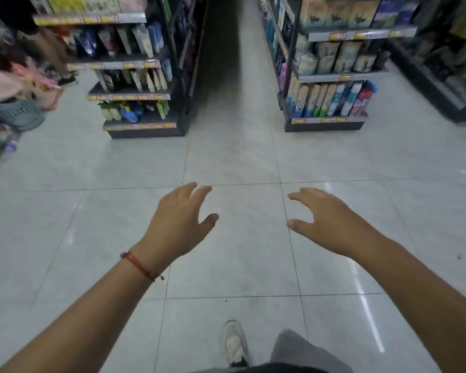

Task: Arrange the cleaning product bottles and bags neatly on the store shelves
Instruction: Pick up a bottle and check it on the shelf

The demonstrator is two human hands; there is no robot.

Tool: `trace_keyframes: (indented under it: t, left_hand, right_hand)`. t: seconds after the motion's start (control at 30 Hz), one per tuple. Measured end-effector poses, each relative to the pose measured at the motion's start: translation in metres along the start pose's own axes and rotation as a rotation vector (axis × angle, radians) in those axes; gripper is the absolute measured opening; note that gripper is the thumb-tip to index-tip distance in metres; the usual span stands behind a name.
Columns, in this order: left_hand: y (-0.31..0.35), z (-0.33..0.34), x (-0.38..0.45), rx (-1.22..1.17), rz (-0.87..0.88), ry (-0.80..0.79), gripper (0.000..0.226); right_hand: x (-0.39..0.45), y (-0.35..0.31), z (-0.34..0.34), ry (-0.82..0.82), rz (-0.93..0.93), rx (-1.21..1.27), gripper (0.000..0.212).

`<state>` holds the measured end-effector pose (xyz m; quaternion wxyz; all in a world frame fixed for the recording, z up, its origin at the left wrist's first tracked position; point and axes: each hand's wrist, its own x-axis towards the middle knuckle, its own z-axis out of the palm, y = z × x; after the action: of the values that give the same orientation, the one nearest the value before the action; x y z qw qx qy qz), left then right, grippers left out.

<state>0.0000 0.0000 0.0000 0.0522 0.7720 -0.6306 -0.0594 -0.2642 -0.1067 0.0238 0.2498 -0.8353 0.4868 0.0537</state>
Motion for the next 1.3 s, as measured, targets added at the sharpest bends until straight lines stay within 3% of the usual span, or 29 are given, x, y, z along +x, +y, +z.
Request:
trace_keyframes:
  t: [0.33,0.7,1.0,1.3]
  left_hand:
    - [0.015,-0.017,0.244,-0.031,0.059,0.026,0.065]
    - [0.020,-0.046,0.535,-0.047,-0.052,0.061,0.066]
    - [-0.054,-0.048,0.711,-0.094,-0.145,0.116,0.065]
    - [-0.155,-0.045,0.967,-0.161,-0.091,0.064,0.066]
  right_hand:
    - [0.202,0.075,-0.081,0.089,0.053,0.192,0.061]
    - [0.473,0.122,-0.231,0.033,-0.048,0.090,0.061]
    - [0.682,0.110,-0.314,0.029,-0.153,0.042,0.058]
    - [0.943,0.074,-0.381,-0.015,-0.139,0.087,0.053]
